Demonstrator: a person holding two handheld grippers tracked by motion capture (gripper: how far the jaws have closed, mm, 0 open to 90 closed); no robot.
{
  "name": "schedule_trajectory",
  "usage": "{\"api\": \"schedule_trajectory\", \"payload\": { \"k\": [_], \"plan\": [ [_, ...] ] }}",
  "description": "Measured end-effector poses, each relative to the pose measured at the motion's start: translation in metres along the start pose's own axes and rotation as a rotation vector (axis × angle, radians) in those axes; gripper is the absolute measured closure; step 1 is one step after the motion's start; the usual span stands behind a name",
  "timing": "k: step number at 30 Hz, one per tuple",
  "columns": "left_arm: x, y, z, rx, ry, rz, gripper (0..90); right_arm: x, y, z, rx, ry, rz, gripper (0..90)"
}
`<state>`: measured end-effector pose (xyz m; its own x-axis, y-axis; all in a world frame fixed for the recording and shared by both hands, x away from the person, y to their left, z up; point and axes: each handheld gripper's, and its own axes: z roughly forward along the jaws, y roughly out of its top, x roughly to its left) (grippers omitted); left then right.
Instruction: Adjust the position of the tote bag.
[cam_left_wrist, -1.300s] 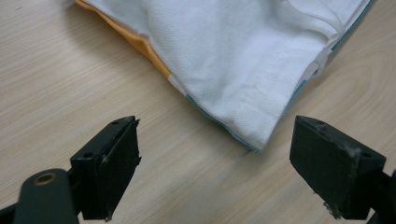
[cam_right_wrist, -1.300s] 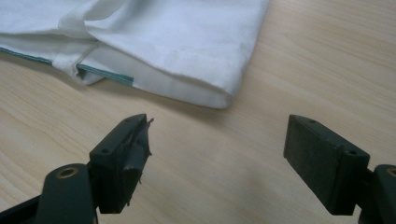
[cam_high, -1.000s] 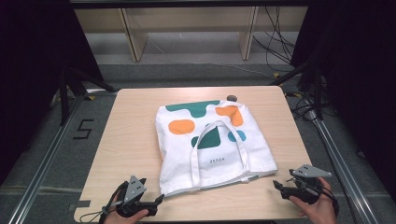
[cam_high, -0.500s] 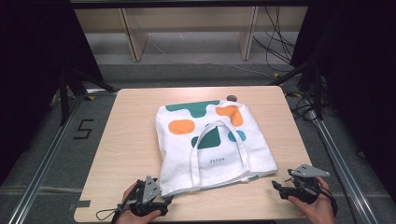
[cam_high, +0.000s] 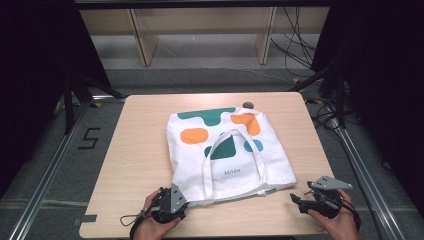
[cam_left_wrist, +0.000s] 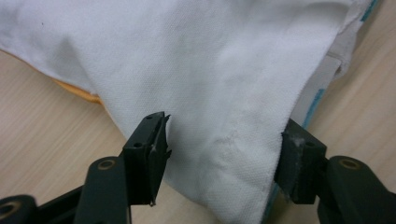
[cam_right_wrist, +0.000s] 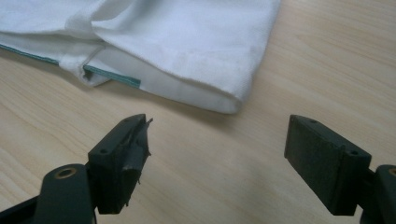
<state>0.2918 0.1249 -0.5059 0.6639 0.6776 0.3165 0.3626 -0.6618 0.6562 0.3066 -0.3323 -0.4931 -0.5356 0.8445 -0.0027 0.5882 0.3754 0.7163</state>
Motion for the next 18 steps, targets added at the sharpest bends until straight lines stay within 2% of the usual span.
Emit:
{"api": "schedule_trajectory", "payload": {
  "k": [2,4,5,6,7,8,9,10,11,12,13,15,16,17,18],
  "plan": [
    [0.000,0.001,0.000,-0.005,-0.004,0.008,47.4,0.001,0.000,0.000,-0.009,0.001,0.017,22.9],
    [0.001,0.003,-0.001,-0.021,-0.016,0.012,58.8,0.002,0.000,0.000,-0.012,0.000,0.019,23.0],
    [0.001,0.003,0.000,-0.036,-0.028,0.015,58.8,0.002,0.001,0.000,-0.012,-0.007,0.028,23.0],
    [0.002,0.003,0.000,-0.037,-0.029,0.025,63.4,0.002,0.001,-0.001,-0.020,-0.008,0.019,23.1],
    [0.003,0.003,0.000,-0.042,-0.015,0.028,66.5,0.002,0.001,-0.001,-0.028,-0.012,0.024,23.1],
    [0.004,0.002,-0.001,-0.047,-0.011,0.027,70.6,0.002,0.001,-0.001,-0.042,-0.028,-0.005,23.1],
    [0.006,0.002,-0.002,-0.054,-0.003,0.029,75.6,0.003,0.001,-0.002,-0.050,-0.033,0.000,23.1],
    [0.007,0.002,-0.004,-0.056,0.006,0.030,76.4,0.003,0.003,-0.002,-0.047,-0.031,-0.008,23.1],
    [0.011,0.002,-0.005,-0.057,-0.006,0.024,77.0,0.004,0.003,-0.002,-0.041,-0.011,-0.007,23.2],
    [0.011,0.002,-0.005,-0.057,-0.006,0.024,77.4,0.004,0.003,-0.002,-0.041,-0.011,-0.007,23.2],
    [0.013,0.002,-0.006,-0.059,-0.019,0.015,77.6,0.005,0.004,0.000,-0.052,-0.009,-0.045,24.1],
    [0.018,0.001,-0.005,-0.076,-0.023,-0.010,77.7,0.009,0.006,0.002,-0.052,-0.003,-0.052,24.8],
    [0.018,0.001,-0.005,-0.076,-0.023,-0.010,77.8,0.009,0.006,0.002,-0.052,-0.003,-0.052,24.8],
    [0.023,0.001,-0.007,-0.087,-0.025,-0.022,77.9,0.011,0.008,0.005,-0.061,-0.028,-0.093,24.9],
    [0.023,0.001,-0.007,-0.087,-0.025,-0.022,78.0,0.013,0.010,0.006,-0.049,-0.018,-0.105,24.9]
  ]
}}
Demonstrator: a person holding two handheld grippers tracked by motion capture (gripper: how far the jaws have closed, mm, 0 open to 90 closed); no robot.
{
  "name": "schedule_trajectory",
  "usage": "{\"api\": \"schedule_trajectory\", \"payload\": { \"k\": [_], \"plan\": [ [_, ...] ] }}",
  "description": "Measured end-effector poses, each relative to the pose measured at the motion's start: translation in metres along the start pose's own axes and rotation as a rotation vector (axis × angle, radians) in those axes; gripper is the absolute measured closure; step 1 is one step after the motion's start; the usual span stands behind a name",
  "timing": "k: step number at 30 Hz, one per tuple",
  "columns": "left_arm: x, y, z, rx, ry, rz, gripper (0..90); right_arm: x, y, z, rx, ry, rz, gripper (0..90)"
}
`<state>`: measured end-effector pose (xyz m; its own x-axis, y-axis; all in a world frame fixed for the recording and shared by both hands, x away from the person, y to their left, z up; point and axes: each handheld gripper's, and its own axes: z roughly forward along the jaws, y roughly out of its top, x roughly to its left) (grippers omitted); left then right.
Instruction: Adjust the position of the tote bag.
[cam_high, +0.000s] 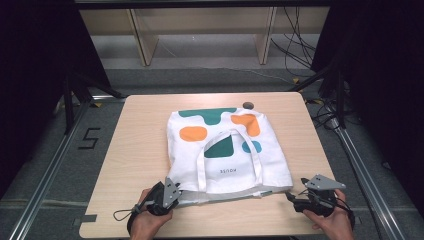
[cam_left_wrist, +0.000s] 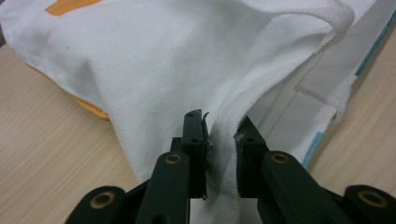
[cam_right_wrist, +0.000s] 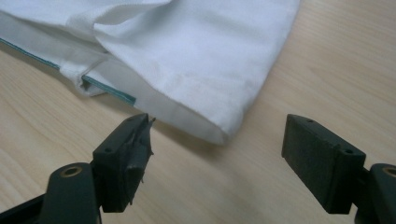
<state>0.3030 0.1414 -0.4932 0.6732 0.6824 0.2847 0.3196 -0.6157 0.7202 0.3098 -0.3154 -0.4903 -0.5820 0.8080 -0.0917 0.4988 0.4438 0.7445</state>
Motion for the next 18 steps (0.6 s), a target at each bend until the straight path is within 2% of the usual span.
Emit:
{"api": "schedule_trajectory", "payload": {
  "k": [1,3,4,5,6,7,9,10,11,13,15,16,17,18],
  "plan": [
    [0.002,0.000,-0.001,-0.008,0.005,-0.004,78.0,0.000,0.000,0.000,0.000,0.000,0.000,24.9],
    [0.004,0.002,-0.003,-0.024,-0.002,-0.022,78.4,0.005,0.006,0.008,0.007,-0.015,-0.048,25.2],
    [0.005,0.002,-0.004,-0.024,-0.005,-0.024,78.4,0.005,0.006,0.008,0.007,-0.015,-0.048,25.2],
    [0.007,0.002,-0.004,-0.025,-0.011,-0.020,78.6,0.010,0.009,0.014,0.022,-0.016,-0.082,25.7],
    [0.007,0.003,-0.005,-0.028,-0.014,-0.034,78.6,0.010,0.009,0.014,0.022,-0.016,-0.082,25.7],
    [0.009,0.003,-0.005,-0.032,-0.017,-0.044,78.8,0.013,0.013,0.019,0.028,-0.023,-0.113,26.3],
    [0.010,0.003,-0.005,-0.038,-0.022,-0.050,78.8,0.014,0.017,0.023,0.037,-0.026,-0.132,27.7],
    [0.009,0.003,-0.005,-0.051,-0.018,-0.067,78.8,0.014,0.017,0.023,0.037,-0.026,-0.132,27.7],
    [0.011,0.003,-0.007,-0.037,-0.017,-0.043,78.7,0.013,0.020,0.025,0.030,-0.030,-0.144,28.6],
    [0.011,0.003,-0.007,-0.047,-0.016,-0.059,78.7,0.012,0.026,0.031,0.039,-0.044,-0.155,29.2],
    [0.012,0.003,-0.008,-0.046,-0.024,-0.053,78.7,0.013,0.029,0.038,0.049,-0.049,-0.162,29.4],
    [0.011,0.003,-0.007,-0.060,-0.022,-0.070,78.6,0.013,0.031,0.042,0.053,-0.058,-0.194,29.5],
    [0.011,0.003,-0.007,-0.061,-0.017,-0.071,78.6,0.014,0.032,0.045,0.066,-0.060,-0.200,30.4],
    [0.012,0.002,-0.007,-0.058,-0.018,-0.069,78.4,0.016,0.033,0.046,0.068,-0.063,-0.202,35.1]
  ]
}}
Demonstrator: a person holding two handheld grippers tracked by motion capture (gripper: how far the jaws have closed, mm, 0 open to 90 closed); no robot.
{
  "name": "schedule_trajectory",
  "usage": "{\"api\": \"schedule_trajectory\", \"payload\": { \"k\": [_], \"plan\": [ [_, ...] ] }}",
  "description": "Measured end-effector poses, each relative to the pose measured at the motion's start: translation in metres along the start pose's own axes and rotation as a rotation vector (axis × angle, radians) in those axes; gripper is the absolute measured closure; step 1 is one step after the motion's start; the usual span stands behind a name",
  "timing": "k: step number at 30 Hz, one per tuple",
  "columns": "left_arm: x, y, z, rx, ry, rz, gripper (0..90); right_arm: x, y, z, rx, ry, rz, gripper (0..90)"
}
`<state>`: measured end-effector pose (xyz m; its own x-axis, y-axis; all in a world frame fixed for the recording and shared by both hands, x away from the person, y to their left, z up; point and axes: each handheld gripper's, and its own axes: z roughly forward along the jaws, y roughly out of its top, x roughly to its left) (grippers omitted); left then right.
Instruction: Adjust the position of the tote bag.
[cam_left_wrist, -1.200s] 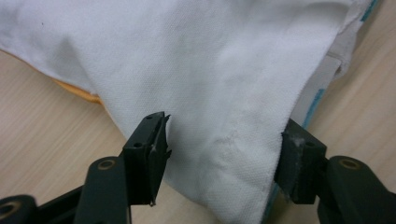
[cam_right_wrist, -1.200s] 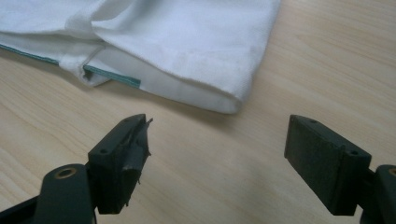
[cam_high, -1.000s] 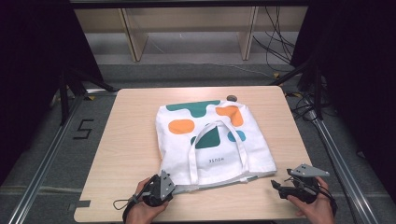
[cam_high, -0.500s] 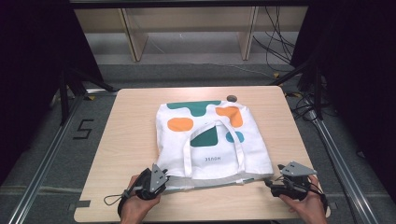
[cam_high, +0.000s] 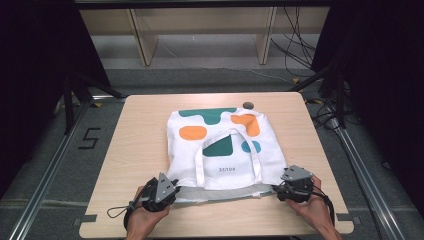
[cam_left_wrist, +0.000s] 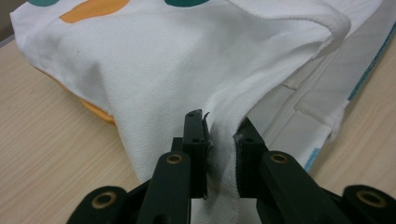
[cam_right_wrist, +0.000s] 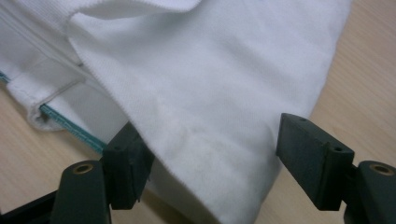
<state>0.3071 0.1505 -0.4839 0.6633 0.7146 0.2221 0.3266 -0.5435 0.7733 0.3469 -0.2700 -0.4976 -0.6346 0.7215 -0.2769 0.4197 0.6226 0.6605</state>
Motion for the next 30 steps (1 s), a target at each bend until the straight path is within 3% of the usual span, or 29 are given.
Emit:
{"api": "schedule_trajectory", "payload": {
  "k": [2,3,4,6,7,10,11,12,13,14,15,17,18,21,23,25,27,30],
  "plan": [
    [0.000,0.000,0.000,0.012,-0.004,0.003,77.7,-0.001,0.002,0.001,-0.027,-0.001,-0.031,44.4],
    [0.001,-0.001,0.000,0.026,-0.004,0.016,76.5,-0.003,0.004,0.001,-0.040,0.010,-0.071,57.8],
    [0.001,-0.001,0.000,0.026,-0.004,0.016,76.3,-0.003,0.004,0.001,-0.040,0.010,-0.071,57.8],
    [0.001,-0.002,0.000,0.025,-0.003,0.016,76.2,-0.001,0.004,0.003,-0.028,-0.013,-0.104,67.1],
    [0.001,-0.002,0.001,0.029,-0.009,0.016,76.4,-0.002,0.004,0.005,-0.018,-0.006,-0.141,71.0],
    [0.001,-0.003,0.003,0.050,-0.015,0.023,76.8,0.000,0.003,0.006,0.008,0.012,-0.172,79.2],
    [0.001,-0.004,0.005,0.035,-0.006,0.006,77.0,0.000,0.004,0.003,-0.002,0.016,-0.185,83.3],
    [0.001,-0.004,0.005,0.035,-0.006,0.006,77.2,0.000,0.004,0.003,-0.002,0.016,-0.185,83.3],
    [0.003,-0.004,0.004,0.047,-0.008,0.036,77.2,0.001,0.004,0.000,0.006,0.016,-0.159,84.3],
    [0.004,-0.004,0.005,0.036,0.001,0.016,77.3,0.002,0.005,-0.002,0.006,0.030,-0.172,86.0],
    [0.006,-0.004,0.004,0.049,0.008,0.028,77.5,0.003,0.005,-0.004,-0.002,0.036,-0.173,86.6],
    [0.010,-0.005,0.007,0.047,0.003,0.020,77.5,0.010,0.003,-0.009,0.006,0.052,-0.170,87.1],
    [0.012,-0.006,0.007,0.052,0.007,0.013,77.5,0.016,0.001,-0.013,0.025,0.062,-0.146,87.1],
    [0.013,-0.007,0.012,0.036,-0.003,-0.019,77.5,0.027,-0.005,-0.026,0.025,0.078,-0.148,87.3],
    [0.010,-0.005,0.012,0.044,-0.010,0.020,77.5,0.033,-0.011,-0.036,0.027,0.087,-0.132,87.4],
    [0.009,-0.005,0.012,0.045,-0.019,0.026,77.3,0.034,-0.013,-0.039,0.026,0.085,-0.144,87.4],
    [0.006,-0.005,0.011,0.047,-0.025,0.034,75.7,0.036,-0.016,-0.044,0.026,0.084,-0.121,87.4],
    [0.004,-0.008,0.012,0.054,0.003,0.046,63.9,0.030,-0.019,-0.044,-0.021,0.075,-0.105,79.1]
  ]
}}
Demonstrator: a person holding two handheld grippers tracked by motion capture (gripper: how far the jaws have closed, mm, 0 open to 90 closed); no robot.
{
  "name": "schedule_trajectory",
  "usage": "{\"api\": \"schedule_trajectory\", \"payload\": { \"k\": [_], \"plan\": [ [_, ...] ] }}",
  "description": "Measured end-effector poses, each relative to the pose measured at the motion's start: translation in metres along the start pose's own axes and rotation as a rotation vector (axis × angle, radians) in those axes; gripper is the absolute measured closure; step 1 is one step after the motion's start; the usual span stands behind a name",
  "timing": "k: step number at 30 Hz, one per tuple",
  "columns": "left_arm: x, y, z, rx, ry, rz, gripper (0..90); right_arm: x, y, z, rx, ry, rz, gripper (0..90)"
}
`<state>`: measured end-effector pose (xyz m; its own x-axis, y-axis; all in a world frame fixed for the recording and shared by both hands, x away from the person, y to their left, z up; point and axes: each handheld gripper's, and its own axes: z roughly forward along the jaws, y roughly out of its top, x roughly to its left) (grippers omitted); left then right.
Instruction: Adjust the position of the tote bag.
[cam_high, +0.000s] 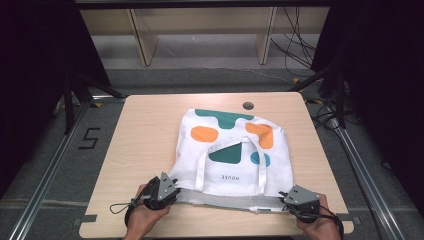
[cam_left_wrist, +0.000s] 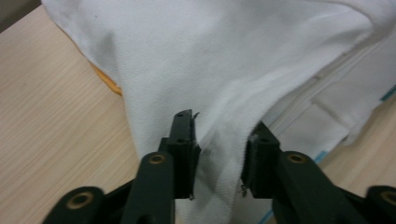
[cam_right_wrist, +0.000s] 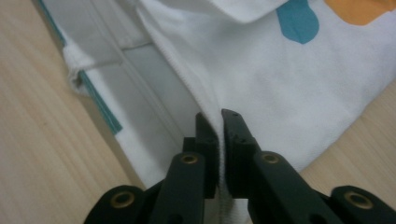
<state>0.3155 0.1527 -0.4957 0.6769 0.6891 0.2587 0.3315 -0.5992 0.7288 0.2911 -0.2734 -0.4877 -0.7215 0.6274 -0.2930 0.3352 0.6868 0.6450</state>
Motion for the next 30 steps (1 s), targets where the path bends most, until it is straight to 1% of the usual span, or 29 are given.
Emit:
{"api": "schedule_trajectory", "payload": {
  "k": [1,2,3,4,5,6,7,8,9,10,11,12,13,14,15,16,17,18,19,20,21,22,23,24,26,27,29,30],
  "plan": [
    [0.001,-0.001,0.000,0.005,-0.009,-0.001,63.9,-0.001,-0.001,0.001,0.005,0.000,0.027,71.5],
    [-0.001,-0.003,0.001,-0.004,-0.008,-0.027,62.6,-0.001,-0.001,0.004,0.013,-0.018,0.010,64.9],
    [-0.001,-0.003,0.000,0.004,-0.004,-0.011,59.7,0.000,-0.002,0.008,0.019,-0.059,-0.023,64.1],
    [-0.002,-0.004,0.000,0.009,0.008,-0.005,57.9,-0.001,-0.002,0.010,0.028,-0.052,-0.060,64.7],
    [-0.002,-0.004,0.001,0.014,0.007,0.000,56.5,0.001,-0.001,0.011,0.033,-0.057,-0.049,65.5],
    [-0.002,-0.005,0.002,0.021,0.016,0.003,54.7,0.001,-0.001,0.013,0.030,-0.057,-0.074,66.8],
    [-0.001,-0.006,0.001,0.028,0.025,0.005,54.0,0.001,0.000,0.014,0.031,-0.063,-0.073,67.7],
    [0.002,-0.010,-0.001,0.033,0.019,-0.021,51.9,-0.002,0.001,0.017,0.025,-0.079,-0.077,69.7],
    [0.002,-0.010,-0.001,0.033,0.019,-0.021,51.2,-0.002,0.001,0.016,0.043,-0.091,-0.083,71.2],
    [0.004,-0.015,-0.002,0.052,0.027,-0.026,50.5,-0.003,0.002,0.017,0.035,-0.086,-0.106,72.9],
    [0.004,-0.015,-0.002,0.052,0.027,-0.026,50.0,-0.003,0.002,0.017,0.035,-0.086,-0.106,72.9],
    [0.005,-0.015,-0.002,0.088,0.039,-0.020,50.0,-0.002,0.002,0.017,0.029,-0.079,-0.109,77.2],
    [0.005,-0.015,-0.002,0.088,0.039,-0.020,50.3,-0.002,0.002,0.016,0.019,-0.077,-0.095,78.7],
    [0.005,-0.015,-0.001,0.086,0.044,-0.021,50.3,-0.002,0.002,0.016,0.019,-0.077,-0.095,78.7],
    [0.003,-0.013,0.001,0.066,0.043,-0.014,52.8,-0.003,0.001,0.015,0.008,-0.065,-0.073,80.0],
    [0.003,-0.013,0.001,0.066,0.043,-0.014,53.0,-0.003,0.001,0.015,0.008,-0.065,-0.073,80.0],
    [0.003,-0.010,0.003,0.057,0.039,-0.001,53.0,-0.004,0.000,0.014,0.011,-0.062,-0.058,79.9],
    [0.003,-0.008,0.004,0.071,0.043,-0.004,53.4,-0.005,-0.001,0.015,0.009,-0.068,-0.051,78.7],
    [0.004,-0.007,0.006,0.083,0.040,0.007,53.9,-0.005,-0.001,0.015,0.016,-0.074,-0.047,76.3],
    [0.004,-0.007,0.007,0.080,0.035,0.001,55.4,-0.006,-0.003,0.015,0.021,-0.088,-0.042,73.8],
    [0.005,-0.006,0.008,0.085,0.031,0.008,57.1,-0.006,-0.003,0.015,0.022,-0.098,-0.039,72.6],
    [0.004,-0.006,0.009,0.069,0.031,0.003,59.9,-0.008,-0.004,0.015,0.028,-0.097,-0.049,71.3],
    [0.004,-0.007,0.009,0.054,0.019,-0.002,64.0,-0.007,-0.005,0.014,0.042,-0.103,-0.030,70.0],
    [0.004,-0.006,0.009,0.055,-0.002,0.012,73.9,-0.008,-0.007,0.014,0.045,-0.112,-0.046,68.9],
    [0.004,-0.006,0.007,0.055,-0.003,0.022,75.4,-0.008,-0.008,0.014,0.044,-0.113,-0.051,68.8],
    [0.005,-0.007,0.007,0.056,-0.013,0.014,76.4,-0.007,-0.009,0.013,0.044,-0.122,-0.027,68.7],
    [0.007,-0.007,0.006,0.048,-0.014,0.012,77.5,-0.010,-0.010,0.012,0.048,-0.122,-0.037,66.9],
    [0.007,-0.007,0.005,0.048,-0.014,0.012,77.9,-0.010,-0.011,0.012,0.050,-0.137,-0.037,66.5]
  ]
}}
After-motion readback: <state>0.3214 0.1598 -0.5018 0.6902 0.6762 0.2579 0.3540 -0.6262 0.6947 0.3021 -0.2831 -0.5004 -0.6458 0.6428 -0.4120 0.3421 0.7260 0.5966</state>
